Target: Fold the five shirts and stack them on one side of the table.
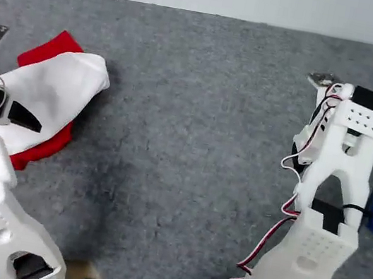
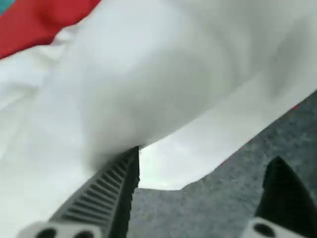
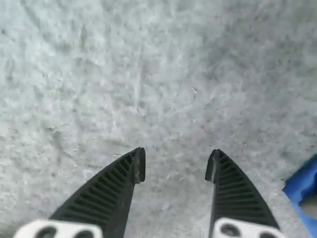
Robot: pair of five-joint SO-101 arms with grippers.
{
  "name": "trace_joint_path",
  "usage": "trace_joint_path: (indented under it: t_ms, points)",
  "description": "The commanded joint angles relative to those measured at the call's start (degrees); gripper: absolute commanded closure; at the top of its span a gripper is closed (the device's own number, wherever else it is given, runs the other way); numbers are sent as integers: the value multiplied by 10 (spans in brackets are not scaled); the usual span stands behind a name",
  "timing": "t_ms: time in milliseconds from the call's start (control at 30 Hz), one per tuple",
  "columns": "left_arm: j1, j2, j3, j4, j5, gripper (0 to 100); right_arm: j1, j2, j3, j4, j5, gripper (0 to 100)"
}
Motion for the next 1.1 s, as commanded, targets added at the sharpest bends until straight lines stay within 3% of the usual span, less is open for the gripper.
trace_joint_path:
  t_ms: [0, 100, 167, 333, 567, 800, 933, 1067]
  points:
    - [6, 25, -7, -4, -10, 625, -15, -32, 4, 26, 5, 786]
    - [3, 72, -8, -8, -11, 640, -29, -35, 12, 26, 5, 786]
    - [3, 95, -8, -8, -29, 701, -38, -36, 15, 26, 4, 786]
    - [25, 112, -9, -7, -98, 996, -52, -32, 15, 25, -32, 786]
    - [76, 55, -136, 96, -106, 988, -69, -32, 15, 25, -55, 786]
    - [153, -75, -217, 100, -104, 988, -64, -32, 15, 25, -54, 786]
    - [257, -182, -200, 100, -85, 988, -64, -33, 15, 25, -55, 786]
    - [418, -276, -167, 100, 12, 988, -64, -36, 15, 25, -55, 786]
